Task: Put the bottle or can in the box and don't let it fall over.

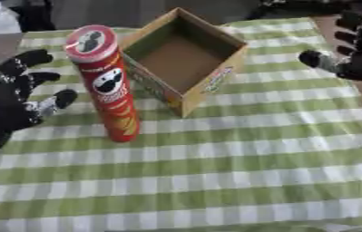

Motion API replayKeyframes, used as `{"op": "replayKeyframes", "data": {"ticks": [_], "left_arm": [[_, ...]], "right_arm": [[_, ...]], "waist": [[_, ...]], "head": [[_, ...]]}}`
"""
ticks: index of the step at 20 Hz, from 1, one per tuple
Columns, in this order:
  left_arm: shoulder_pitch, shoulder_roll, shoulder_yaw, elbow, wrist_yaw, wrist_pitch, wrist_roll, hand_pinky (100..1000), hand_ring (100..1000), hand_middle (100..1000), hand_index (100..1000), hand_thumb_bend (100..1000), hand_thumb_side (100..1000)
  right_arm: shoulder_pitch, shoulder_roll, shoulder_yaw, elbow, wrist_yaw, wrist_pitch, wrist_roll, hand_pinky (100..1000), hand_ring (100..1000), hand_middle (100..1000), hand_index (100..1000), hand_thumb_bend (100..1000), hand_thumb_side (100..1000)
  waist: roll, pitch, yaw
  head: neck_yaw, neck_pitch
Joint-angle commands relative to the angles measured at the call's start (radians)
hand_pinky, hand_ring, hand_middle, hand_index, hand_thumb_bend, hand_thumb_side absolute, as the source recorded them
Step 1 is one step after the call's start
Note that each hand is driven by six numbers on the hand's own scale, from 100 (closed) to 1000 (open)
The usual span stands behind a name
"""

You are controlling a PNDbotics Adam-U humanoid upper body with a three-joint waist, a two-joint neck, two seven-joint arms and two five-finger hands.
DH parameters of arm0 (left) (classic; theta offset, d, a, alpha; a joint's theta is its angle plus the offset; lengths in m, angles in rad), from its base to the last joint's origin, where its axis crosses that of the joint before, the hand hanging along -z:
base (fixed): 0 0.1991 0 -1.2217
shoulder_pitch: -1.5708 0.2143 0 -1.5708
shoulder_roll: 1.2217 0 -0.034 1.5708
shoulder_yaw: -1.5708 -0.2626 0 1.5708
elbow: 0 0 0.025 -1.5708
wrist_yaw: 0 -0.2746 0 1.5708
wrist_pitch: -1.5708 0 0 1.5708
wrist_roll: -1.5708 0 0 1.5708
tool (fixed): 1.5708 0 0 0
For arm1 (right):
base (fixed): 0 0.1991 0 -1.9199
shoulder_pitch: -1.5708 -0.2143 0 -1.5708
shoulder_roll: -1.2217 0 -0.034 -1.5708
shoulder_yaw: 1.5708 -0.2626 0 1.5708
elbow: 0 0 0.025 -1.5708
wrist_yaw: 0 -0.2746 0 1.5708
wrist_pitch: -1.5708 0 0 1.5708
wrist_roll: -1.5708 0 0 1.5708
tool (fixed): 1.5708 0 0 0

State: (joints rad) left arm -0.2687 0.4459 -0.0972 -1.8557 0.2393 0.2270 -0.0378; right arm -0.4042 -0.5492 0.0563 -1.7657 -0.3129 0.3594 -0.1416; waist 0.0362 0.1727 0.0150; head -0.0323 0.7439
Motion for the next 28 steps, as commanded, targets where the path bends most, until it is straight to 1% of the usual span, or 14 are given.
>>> {"op": "replayKeyframes", "data": {"ticks": [1,4,11,18,23,28], "left_arm": [[-0.016,0.011,0.001,-0.012,-0.002,-0.001,-0.011,1000,765,829,866,746,215],[-0.024,0.01,-0.017,-0.014,0.009,0.002,-0.038,1000,770,833,865,750,235],[-0.05,-0.004,-0.033,0.003,0.026,0.014,-0.091,1000,772,835,865,757,254],[-0.089,-0.028,-0.053,0.047,0.012,0.023,-0.098,1000,772,835,864,765,258],[-0.105,-0.042,-0.064,0.084,-0.016,0.033,-0.094,1000,772,835,864,777,271],[-0.122,-0.056,-0.076,0.102,-0.026,0.029,-0.109,1000,777,839,864,785,282]], "right_arm": [[-0.015,-0.014,-0.006,-0.016,-0.004,-0.001,0.001,1000,1000,954,959,749,157],[-0.015,-0.01,-0.006,-0.016,-0.007,-0.001,0.0,1000,1000,953,957,747,155],[-0.015,-0.009,-0.005,-0.016,-0.009,-0.001,-0.002,1000,1000,952,956,751,158],[-0.014,-0.006,-0.003,-0.016,-0.011,-0.002,-0.001,1000,1000,952,956,749,157],[-0.012,-0.004,-0.003,-0.016,-0.013,-0.003,0.0,1000,1000,951,956,748,156],[-0.012,-0.002,-0.002,-0.014,-0.014,-0.002,0.001,1000,1000,951,957,748,156]], "waist": [[-0.001,-0.014,0.0],[0.0,-0.013,-0.002],[0.0,-0.014,-0.004],[0.001,-0.014,-0.008],[0.002,-0.013,-0.011],[0.001,-0.011,-0.013]], "head": [[0.003,-0.011],[0.004,-0.012],[0.006,-0.014],[0.008,-0.014],[0.007,-0.016],[0.009,-0.016]]}}
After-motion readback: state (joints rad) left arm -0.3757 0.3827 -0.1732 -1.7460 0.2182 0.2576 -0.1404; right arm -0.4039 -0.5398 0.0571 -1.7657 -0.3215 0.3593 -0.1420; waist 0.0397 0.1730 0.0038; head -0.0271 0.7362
